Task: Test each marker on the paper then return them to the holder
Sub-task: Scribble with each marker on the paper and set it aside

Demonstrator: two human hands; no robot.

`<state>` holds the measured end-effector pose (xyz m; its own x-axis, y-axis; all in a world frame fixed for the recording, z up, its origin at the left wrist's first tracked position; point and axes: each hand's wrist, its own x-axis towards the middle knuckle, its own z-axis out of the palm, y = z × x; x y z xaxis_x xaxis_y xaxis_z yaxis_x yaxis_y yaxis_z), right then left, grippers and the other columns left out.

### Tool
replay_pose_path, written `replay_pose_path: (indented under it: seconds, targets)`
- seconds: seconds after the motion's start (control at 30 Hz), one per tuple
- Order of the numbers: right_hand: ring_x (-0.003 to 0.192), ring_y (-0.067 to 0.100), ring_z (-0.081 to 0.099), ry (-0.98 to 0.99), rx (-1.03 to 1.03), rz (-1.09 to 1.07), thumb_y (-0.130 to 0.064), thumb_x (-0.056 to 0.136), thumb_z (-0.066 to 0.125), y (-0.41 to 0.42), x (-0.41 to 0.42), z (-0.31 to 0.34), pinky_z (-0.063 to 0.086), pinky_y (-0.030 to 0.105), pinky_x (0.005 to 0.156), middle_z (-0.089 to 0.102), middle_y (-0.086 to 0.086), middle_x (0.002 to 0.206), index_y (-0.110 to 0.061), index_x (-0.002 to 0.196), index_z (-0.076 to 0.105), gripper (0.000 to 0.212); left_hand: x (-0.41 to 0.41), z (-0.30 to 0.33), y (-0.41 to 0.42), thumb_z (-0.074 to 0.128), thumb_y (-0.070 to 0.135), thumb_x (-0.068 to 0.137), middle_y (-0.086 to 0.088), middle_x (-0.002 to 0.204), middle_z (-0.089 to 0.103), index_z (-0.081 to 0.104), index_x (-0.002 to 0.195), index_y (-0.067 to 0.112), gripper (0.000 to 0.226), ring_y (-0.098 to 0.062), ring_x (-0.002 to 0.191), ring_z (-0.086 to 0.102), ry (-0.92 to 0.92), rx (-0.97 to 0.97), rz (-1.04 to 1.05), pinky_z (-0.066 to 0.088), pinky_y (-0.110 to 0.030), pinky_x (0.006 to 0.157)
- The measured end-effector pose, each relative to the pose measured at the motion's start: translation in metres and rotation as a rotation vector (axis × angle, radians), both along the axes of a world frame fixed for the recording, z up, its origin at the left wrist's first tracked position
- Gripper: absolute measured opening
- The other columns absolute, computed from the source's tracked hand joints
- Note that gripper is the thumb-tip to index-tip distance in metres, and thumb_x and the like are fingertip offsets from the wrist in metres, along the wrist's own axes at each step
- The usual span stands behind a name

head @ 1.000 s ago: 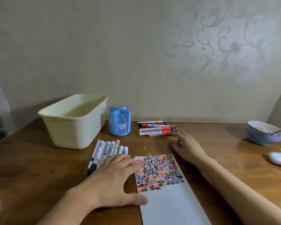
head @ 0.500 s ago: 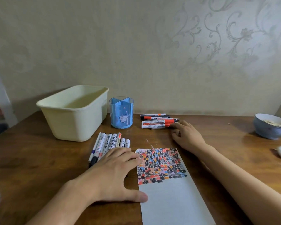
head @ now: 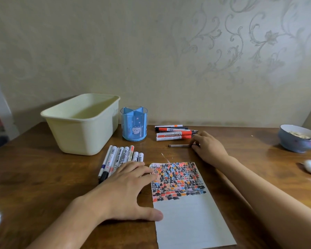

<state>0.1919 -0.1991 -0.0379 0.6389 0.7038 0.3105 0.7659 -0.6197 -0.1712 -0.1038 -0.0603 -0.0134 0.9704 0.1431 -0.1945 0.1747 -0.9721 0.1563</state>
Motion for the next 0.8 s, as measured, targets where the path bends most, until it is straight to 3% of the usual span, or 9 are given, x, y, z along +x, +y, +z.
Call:
replay_pose_path:
  seconds: [0.33, 0.43, 0.67, 0.8]
  targets:
    - [0.094, 0.011, 0.052, -0.039, 0.072, 0.105, -0.026, 0.098, 0.061, -0.043, -0.054, 0.018, 0.04, 0.023, 0.071, 0.059, -0.014, 0.099, -0.028, 0.101, 0.063, 0.004, -0.001, 0.002, -0.003, 0.045, 0.094, 0.068, 0.028, 0.159, 0.002, 0.01, 0.153, 0.049, 0.102, -0.001, 0.147, -0.009, 0.015, 0.007, 0.013, 0.0, -0.034, 0.12]
    - [0.08, 0.003, 0.06, 0.141, 0.175, 0.136, -0.022, 0.097, 0.063, -0.059, -0.083, 0.025, 0.045, 0.014, 0.061, 0.062, -0.018, 0.091, -0.026, 0.101, 0.062, 0.006, -0.001, 0.002, -0.004, 0.045, 0.093, 0.068, 0.027, 0.159, 0.003, 0.011, 0.153, 0.048, 0.102, 0.0, 0.147, -0.008, -0.004, 0.009, 0.005, -0.001, -0.032, 0.119]
    - [0.075, 0.016, 0.072, 0.799, 0.469, 0.221, -0.025, 0.091, 0.068, -0.063, -0.12, 0.029, 0.061, 0.033, 0.072, 0.073, 0.001, 0.084, -0.013, 0.103, 0.067, 0.017, 0.001, 0.003, -0.006, 0.047, 0.093, 0.065, 0.024, 0.158, 0.006, 0.013, 0.154, 0.042, 0.108, 0.0, 0.146, -0.001, -0.007, 0.006, 0.023, 0.007, -0.032, 0.122]
    - [0.082, 0.02, 0.074, 0.955, 0.463, 0.268, -0.032, 0.086, 0.069, -0.068, -0.131, 0.027, 0.061, 0.035, 0.075, 0.076, 0.005, 0.089, -0.007, 0.1, 0.064, 0.029, 0.001, 0.002, -0.004, 0.046, 0.094, 0.064, 0.025, 0.158, -0.001, 0.012, 0.155, 0.043, 0.11, -0.002, 0.146, -0.003, -0.014, 0.002, 0.041, 0.01, -0.035, 0.122]
